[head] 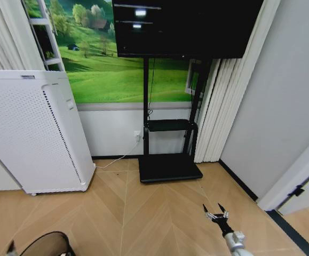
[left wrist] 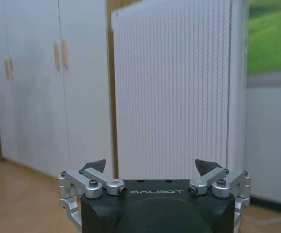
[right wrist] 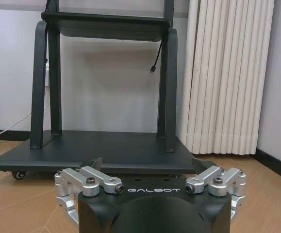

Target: Pick up the trash bin and place the garbage on the floor into it.

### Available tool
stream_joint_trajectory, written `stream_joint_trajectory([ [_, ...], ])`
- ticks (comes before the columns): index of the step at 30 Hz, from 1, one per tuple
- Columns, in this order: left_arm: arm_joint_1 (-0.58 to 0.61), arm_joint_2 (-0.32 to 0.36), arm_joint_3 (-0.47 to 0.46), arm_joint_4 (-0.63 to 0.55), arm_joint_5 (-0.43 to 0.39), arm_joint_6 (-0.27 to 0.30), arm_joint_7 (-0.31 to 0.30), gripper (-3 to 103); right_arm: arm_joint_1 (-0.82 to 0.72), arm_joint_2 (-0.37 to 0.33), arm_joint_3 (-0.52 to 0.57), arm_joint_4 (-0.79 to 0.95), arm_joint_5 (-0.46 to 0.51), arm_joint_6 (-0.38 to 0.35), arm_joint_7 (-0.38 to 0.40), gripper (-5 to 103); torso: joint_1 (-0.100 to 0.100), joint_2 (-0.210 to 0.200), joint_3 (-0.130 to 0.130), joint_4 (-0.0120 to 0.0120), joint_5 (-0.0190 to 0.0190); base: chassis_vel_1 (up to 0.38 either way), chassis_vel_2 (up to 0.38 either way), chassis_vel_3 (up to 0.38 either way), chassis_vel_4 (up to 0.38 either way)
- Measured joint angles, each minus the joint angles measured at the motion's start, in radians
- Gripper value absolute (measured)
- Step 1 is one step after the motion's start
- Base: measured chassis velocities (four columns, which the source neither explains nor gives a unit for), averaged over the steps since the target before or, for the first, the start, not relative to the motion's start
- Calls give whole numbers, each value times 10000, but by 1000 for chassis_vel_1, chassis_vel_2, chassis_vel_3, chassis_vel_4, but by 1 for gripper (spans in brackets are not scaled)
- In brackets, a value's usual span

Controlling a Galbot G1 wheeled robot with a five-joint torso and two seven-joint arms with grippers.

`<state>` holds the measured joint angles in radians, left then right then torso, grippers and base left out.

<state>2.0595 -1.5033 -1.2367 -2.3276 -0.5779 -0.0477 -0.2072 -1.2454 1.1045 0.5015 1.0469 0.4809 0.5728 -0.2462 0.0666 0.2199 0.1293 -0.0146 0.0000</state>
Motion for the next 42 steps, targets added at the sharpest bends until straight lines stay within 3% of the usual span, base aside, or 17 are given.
stream_joint_trajectory([
  [5, -1757, 558, 208, 110, 642, -757, 405, 100, -261, -137, 460, 592, 40, -6, -3, 100, 0, -1, 0, 1, -3, 0, 0, 0, 0],
  [7, -2775, 655, 869, 305, 878, -1124, 680, 100, -514, -94, 859, 930, 57, 104, -17, 100, 0, 0, 1, -1, -3, 0, 0, 0, 0],
  [10, -3183, 657, 1218, 340, 1018, -1197, 872, 100, -617, -39, 1123, 1026, -21, 220, -76, 100, 0, -1, 0, -2, -3, 0, 0, 0, 0],
  [13, -4129, 713, 1936, 725, 1806, -1493, 1694, 100, -794, 92, 1805, 871, -607, 654, -241, 100, 0, 0, 1, 0, 0, 0, 0, 0, 0],
  [21, -4804, 963, 2615, 1359, 1985, -1399, 2413, 100, -1080, 139, 2388, 1078, -312, 736, -303, 100, 24, 92, 71, 0, 2, 0, 0, 0, 0],
  [24, -5143, 1041, 2732, 2132, 2732, -1457, 3073, 100, -1138, 17, 2620, 1231, -96, 726, -344, 100, 64, 257, 198, -1, -3, 0, 0, 0, 0],
  [33, -5285, 1168, 3079, 2510, 2929, -1406, 3185, 100, -1110, -178, 2710, 1278, 133, 699, -400, 100, 152, 604, 453, 0, 0, 0, 0, 0, 0],
  [42, -5209, 1224, 3156, 2745, 2961, -1449, 3303, 100, -1141, 95, 2695, 1213, -203, 790, -411, 100, 266, 998, 732, 0, 1, 0, 0, 0, 0],
])
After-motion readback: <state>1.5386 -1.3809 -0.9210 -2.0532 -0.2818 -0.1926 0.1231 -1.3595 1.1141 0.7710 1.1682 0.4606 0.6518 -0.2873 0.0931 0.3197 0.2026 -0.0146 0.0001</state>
